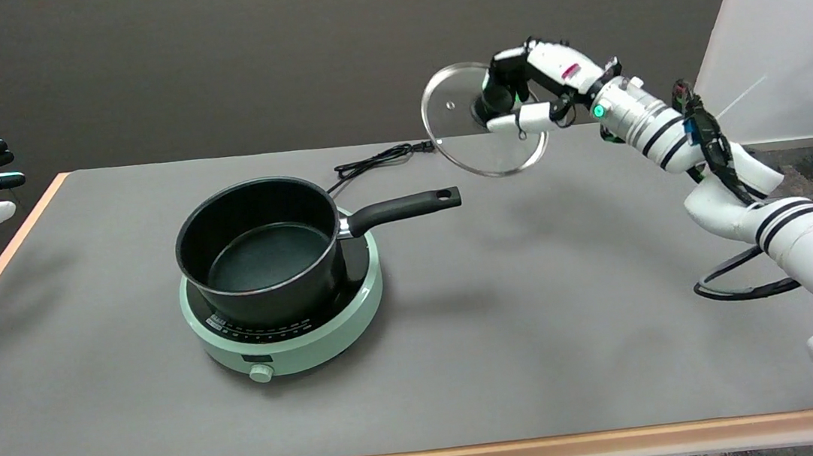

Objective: Pick up the pot lid.

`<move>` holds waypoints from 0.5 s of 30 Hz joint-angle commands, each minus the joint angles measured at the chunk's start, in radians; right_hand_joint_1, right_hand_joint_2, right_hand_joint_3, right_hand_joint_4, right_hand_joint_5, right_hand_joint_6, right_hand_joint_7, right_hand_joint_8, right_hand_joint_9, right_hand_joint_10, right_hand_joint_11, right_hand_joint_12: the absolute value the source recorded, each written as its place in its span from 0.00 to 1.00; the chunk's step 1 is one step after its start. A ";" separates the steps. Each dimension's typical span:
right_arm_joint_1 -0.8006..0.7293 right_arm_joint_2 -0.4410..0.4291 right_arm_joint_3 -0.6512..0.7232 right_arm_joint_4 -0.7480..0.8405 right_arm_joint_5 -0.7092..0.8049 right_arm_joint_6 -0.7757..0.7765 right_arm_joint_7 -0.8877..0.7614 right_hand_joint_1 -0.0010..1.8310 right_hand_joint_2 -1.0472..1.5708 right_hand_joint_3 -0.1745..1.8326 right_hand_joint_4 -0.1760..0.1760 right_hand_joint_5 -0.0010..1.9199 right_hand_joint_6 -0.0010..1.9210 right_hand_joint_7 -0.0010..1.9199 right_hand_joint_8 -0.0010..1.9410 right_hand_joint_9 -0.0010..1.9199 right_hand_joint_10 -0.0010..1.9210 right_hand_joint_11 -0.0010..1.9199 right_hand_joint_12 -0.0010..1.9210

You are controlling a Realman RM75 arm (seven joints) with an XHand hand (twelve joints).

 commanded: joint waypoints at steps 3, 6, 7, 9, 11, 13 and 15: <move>0.030 0.005 -0.019 0.206 0.129 0.011 0.107 0.66 0.84 0.15 0.13 0.36 0.66 0.48 0.67 0.42 0.87 0.11 1.00; 0.050 0.002 -0.048 0.246 0.123 0.000 0.129 0.66 0.83 0.17 0.12 0.37 0.65 0.48 0.66 0.42 0.87 0.10 1.00; 0.062 0.001 -0.066 0.259 0.122 -0.004 0.131 0.66 0.83 0.17 0.12 0.37 0.65 0.48 0.66 0.42 0.87 0.11 1.00; 0.078 0.001 -0.090 0.284 0.122 -0.008 0.131 0.66 0.83 0.17 0.12 0.37 0.65 0.48 0.66 0.42 0.87 0.11 1.00; 0.095 -0.002 -0.120 0.312 0.122 -0.008 0.131 0.66 0.83 0.17 0.12 0.37 0.65 0.48 0.66 0.42 0.87 0.11 1.00; 0.125 -0.005 -0.161 0.354 0.122 -0.008 0.131 0.66 0.83 0.17 0.11 0.37 0.65 0.49 0.66 0.42 0.87 0.11 1.00; 0.149 -0.009 -0.192 0.383 0.121 -0.008 0.131 0.66 0.83 0.17 0.11 0.37 0.65 0.49 0.66 0.42 0.87 0.11 1.00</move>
